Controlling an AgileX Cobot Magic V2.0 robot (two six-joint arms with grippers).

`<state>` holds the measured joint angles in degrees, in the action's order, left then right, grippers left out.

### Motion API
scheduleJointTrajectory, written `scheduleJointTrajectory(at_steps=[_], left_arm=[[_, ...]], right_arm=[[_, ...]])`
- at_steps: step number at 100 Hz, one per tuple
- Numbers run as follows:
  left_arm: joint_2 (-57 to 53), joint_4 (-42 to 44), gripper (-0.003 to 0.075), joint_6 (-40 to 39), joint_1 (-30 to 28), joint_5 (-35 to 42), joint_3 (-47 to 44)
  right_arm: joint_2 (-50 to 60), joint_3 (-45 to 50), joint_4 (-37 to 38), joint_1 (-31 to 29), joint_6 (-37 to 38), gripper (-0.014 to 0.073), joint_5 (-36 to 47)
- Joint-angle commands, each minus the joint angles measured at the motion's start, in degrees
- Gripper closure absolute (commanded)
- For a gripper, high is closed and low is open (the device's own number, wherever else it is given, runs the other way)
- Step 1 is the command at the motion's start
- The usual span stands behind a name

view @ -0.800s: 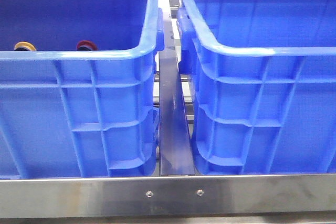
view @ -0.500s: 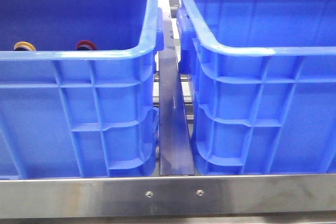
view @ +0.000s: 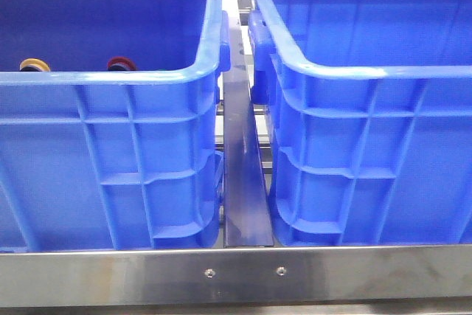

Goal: Pick red and yellow buttons and place in box

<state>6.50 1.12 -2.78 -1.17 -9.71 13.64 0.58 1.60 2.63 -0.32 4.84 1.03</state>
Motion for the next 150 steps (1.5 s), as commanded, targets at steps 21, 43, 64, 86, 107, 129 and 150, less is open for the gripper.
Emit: scheduleJointTrajectory(at_steps=[21,43,64,86,107,129,150], left_arm=[[18.08,0.03,0.0739,-0.65,-0.26,-9.88,15.37],[31.61,-1.12,0.0601,-0.65,-0.26,-14.35,22.44],[41.98,-2.45,0.0212,-0.65,-0.26,-15.85,28.12],[53.31,-4.11,0.0206,-0.65,3.3,-19.57,36.74],[65.72,-3.97,0.0206,-0.65,7.62,-25.55,46.71],[78.1,-3.85,0.0206,-0.65,7.71,-32.91,57.29],[87.17,-3.85,0.0206,-0.65,7.71,-33.66,64.24]], right_arm=[[1.49,-1.11,0.57,-0.11,-0.23,0.0653,4.25],[1.49,-1.11,0.57,-0.11,-0.23,0.0653,4.25],[1.49,-1.11,0.57,-0.11,-0.23,0.0653,4.25],[1.49,-1.11,0.57,-0.11,-0.23,0.0653,4.25],[1.49,-1.11,0.57,-0.11,-0.23,0.0653,4.25],[1.49,-1.11,0.57,-0.11,-0.23,0.0653,4.25],[1.49,-1.11,0.57,-0.11,-0.23,0.0653,4.25]])
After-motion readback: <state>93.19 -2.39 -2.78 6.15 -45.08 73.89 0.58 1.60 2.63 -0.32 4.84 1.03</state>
